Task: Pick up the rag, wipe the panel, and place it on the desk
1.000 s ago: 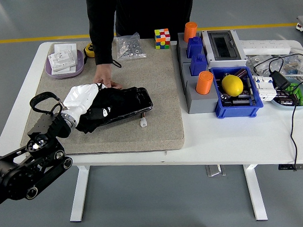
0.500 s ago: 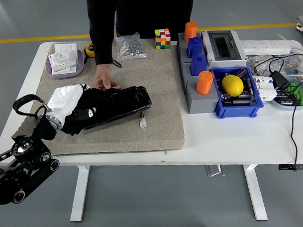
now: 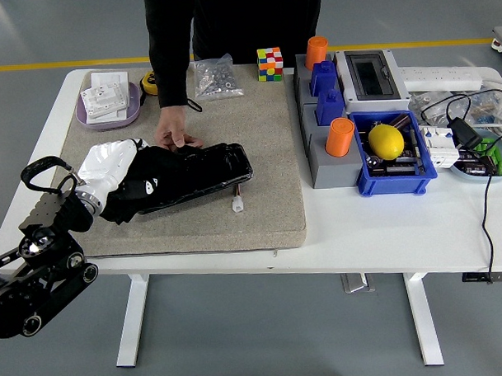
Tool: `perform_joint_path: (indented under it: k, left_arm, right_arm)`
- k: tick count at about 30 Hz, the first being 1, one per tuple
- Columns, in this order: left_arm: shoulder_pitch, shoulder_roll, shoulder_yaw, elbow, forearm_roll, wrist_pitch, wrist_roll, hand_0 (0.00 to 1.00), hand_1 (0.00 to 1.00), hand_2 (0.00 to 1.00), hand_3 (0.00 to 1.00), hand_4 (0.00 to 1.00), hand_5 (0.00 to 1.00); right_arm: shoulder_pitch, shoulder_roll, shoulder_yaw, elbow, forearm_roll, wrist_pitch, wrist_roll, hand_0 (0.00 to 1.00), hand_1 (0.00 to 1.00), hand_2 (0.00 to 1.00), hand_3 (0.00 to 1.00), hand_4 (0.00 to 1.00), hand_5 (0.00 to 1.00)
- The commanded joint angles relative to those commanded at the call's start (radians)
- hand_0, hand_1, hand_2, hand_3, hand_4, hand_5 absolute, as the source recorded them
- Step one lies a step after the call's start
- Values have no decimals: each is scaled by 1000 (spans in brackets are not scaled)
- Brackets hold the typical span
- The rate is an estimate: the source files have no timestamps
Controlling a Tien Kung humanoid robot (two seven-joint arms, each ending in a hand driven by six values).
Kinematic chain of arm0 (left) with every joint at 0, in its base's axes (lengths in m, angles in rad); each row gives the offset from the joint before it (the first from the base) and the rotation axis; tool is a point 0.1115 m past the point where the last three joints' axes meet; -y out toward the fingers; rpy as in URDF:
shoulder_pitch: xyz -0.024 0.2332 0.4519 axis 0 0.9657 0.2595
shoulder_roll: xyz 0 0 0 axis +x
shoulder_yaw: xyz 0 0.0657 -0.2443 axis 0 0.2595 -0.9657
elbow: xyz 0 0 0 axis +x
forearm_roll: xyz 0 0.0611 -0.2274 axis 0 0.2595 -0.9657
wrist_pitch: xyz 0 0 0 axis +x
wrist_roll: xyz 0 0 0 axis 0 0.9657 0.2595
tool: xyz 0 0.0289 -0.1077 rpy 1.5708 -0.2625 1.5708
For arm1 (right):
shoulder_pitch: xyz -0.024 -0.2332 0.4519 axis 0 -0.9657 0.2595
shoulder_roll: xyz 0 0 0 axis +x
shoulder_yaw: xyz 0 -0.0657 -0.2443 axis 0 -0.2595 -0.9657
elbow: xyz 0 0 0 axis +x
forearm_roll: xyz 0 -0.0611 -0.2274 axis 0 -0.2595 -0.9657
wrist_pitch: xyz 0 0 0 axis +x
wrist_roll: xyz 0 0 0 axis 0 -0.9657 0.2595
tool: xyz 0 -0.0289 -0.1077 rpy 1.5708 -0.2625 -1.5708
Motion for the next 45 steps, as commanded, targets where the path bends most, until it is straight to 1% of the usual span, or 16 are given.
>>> perform_joint_path:
  k: [8, 14, 20, 31, 39, 45]
  left_arm:
    - [-41, -37, 41, 24, -21, 3, -2, 227, 122, 436, 294, 2, 2]
    - [-73, -66, 74, 54, -36, 2, -2, 227, 120, 435, 294, 2, 2]
    - [-91, -84, 96, 74, -48, 0, -1, 227, 120, 435, 294, 2, 2]
    - [-141, -132, 154, 95, -77, 1, 2, 225, 119, 434, 294, 2, 2]
    - [-181, -176, 169, 115, -97, 2, 3, 225, 118, 435, 294, 2, 2]
    - [-205, -207, 195, 134, -109, 4, 4, 225, 118, 434, 294, 2, 2]
  right_arm:
    - [3, -2, -1, 0, -1, 1, -3, 689, 456, 639, 618, 998, 703]
    - [6, -4, -3, 1, -2, 3, -5, 689, 456, 639, 618, 998, 703]
    - [8, -4, -4, 1, -3, 4, -6, 690, 456, 639, 617, 998, 702]
    - [10, -1, -17, -1, -1, 6, -7, 690, 456, 639, 618, 998, 703]
    - [10, 1, -19, -1, -2, 6, -6, 689, 456, 639, 618, 998, 703]
    - [13, -1, -24, 0, -1, 6, -7, 689, 456, 639, 618, 998, 703]
